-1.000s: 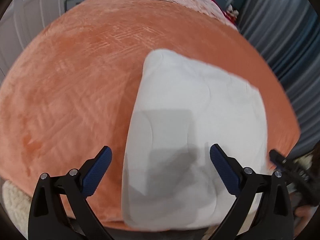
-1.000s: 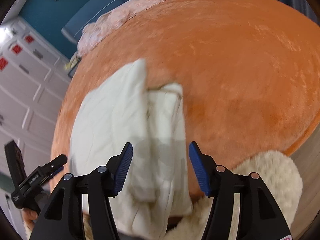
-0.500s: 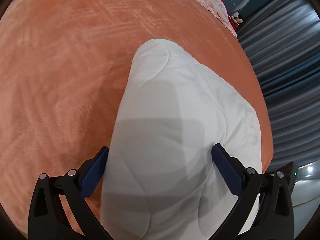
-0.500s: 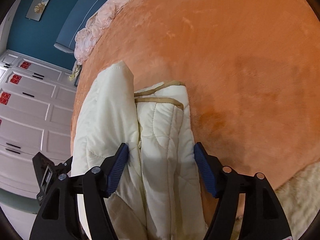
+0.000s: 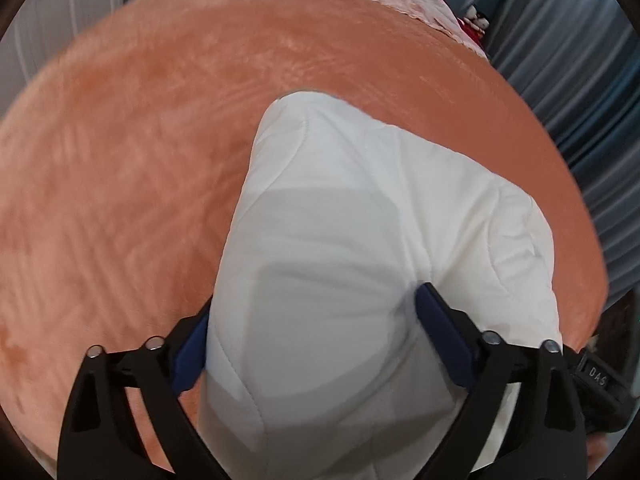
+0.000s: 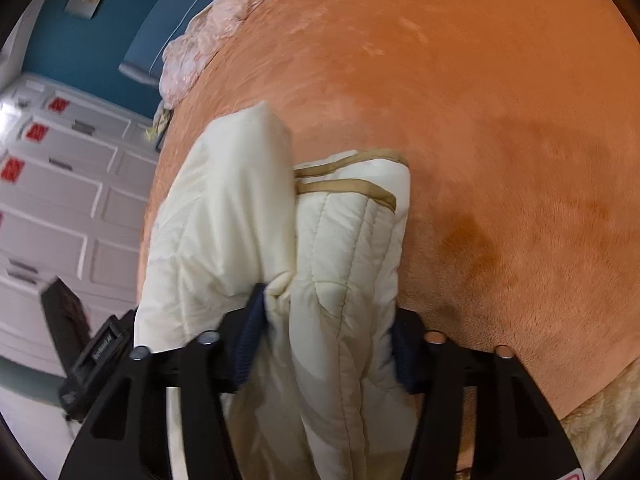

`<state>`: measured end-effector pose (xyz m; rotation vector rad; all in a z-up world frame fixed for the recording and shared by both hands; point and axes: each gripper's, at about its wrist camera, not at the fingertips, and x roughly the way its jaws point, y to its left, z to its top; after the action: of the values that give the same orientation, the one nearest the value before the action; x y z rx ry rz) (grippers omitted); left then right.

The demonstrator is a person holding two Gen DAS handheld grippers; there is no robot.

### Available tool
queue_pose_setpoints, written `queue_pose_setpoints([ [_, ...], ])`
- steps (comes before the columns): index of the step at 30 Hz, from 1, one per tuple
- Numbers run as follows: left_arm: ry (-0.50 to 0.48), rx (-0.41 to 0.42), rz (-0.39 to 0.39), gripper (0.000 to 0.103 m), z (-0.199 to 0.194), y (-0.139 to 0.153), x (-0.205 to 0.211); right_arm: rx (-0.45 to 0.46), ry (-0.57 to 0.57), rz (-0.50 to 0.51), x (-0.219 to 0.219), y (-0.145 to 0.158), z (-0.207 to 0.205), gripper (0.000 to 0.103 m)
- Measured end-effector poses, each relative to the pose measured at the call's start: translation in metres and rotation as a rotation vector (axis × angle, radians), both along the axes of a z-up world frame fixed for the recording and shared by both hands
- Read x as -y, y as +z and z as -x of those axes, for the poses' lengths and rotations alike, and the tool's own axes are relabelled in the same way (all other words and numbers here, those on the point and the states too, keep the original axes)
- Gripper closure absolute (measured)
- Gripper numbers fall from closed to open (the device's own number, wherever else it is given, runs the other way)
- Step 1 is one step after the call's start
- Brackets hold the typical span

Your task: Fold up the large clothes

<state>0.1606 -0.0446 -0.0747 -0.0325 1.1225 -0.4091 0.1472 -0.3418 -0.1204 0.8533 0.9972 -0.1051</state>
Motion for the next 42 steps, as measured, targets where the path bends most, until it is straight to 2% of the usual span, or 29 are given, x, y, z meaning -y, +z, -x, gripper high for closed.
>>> queue_pose_setpoints([
  [4, -0.019, 0.042, -0.054, 0.032, 0.012, 0.013, 0.007, -0.009, 0.036, 0.152, -0.013, 0.018, 0.000, 0.075],
  [7, -0.037, 0.076, -0.093, 0.044, 0.023, 0.026, 0.011, -0.007, 0.044, 0.240, -0.023, 0.032, 0.003, 0.082],
  [10, -0.056, 0.107, -0.122, 0.055, 0.033, 0.035, 0.014, 0.003, 0.046, 0.299, -0.029, 0.044, 0.012, 0.084],
  [13, -0.063, 0.130, -0.125, 0.062, 0.042, 0.047, 0.013, 0.019, 0.041, 0.324, -0.032, 0.055, 0.022, 0.084],
  [26, -0.083, 0.210, -0.061, 0.068, 0.084, 0.102, 0.004, 0.138, 0.002, 0.420, -0.043, 0.120, 0.072, 0.085],
  [32, -0.100, 0.292, -0.040, 0.069, 0.101, 0.136, 0.004, 0.207, -0.021, 0.441, -0.041, 0.152, 0.096, 0.085],
  [42, -0.115, 0.440, 0.030, 0.069, 0.115, 0.203, -0.001, 0.353, -0.054, 0.499, -0.044, 0.222, 0.109, 0.085],
])
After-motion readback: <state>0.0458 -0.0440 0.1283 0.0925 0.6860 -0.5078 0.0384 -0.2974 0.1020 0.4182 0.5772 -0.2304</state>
